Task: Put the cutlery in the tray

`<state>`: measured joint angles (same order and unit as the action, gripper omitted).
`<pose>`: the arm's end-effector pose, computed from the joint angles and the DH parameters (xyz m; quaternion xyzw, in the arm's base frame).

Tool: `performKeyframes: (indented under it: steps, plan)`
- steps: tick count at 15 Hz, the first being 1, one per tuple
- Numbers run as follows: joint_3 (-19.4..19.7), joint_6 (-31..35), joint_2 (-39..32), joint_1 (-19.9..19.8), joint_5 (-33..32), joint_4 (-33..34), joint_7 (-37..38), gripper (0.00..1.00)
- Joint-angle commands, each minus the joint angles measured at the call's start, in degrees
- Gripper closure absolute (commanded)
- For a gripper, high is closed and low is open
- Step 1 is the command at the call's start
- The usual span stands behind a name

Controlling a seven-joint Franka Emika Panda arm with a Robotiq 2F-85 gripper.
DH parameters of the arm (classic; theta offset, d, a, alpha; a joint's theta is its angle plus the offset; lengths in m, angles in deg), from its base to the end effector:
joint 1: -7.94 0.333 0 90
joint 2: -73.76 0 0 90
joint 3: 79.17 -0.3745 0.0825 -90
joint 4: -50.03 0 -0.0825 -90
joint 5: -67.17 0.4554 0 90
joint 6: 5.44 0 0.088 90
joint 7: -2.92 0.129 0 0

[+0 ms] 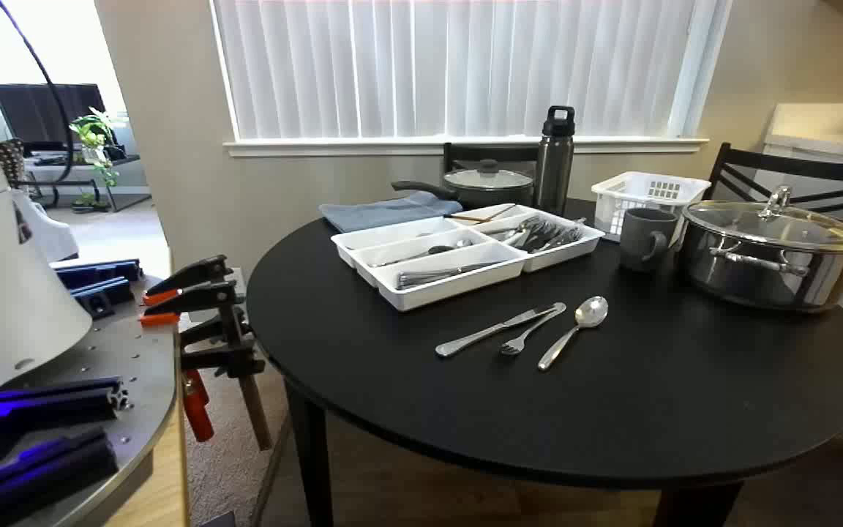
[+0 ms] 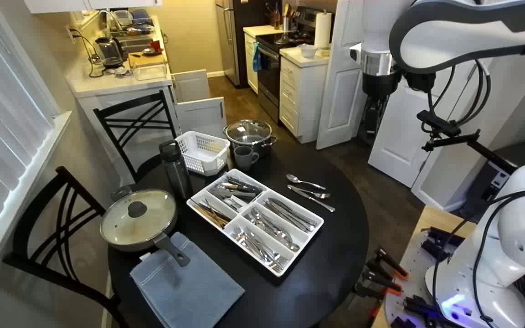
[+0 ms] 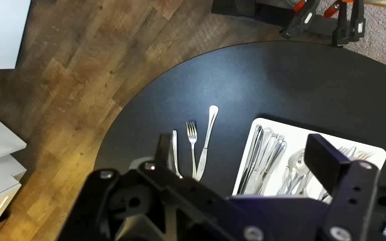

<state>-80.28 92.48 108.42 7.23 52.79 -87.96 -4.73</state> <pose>0.3934 -0.0252 0.5303 0.9864 0.0906 -0.0552 0.1251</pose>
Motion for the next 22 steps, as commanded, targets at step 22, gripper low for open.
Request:
performKeyframes:
  steps: [22]
  plan:
    - [15.3,43.1,-27.8,1.6,16.4,-16.8,-21.8,0.00]
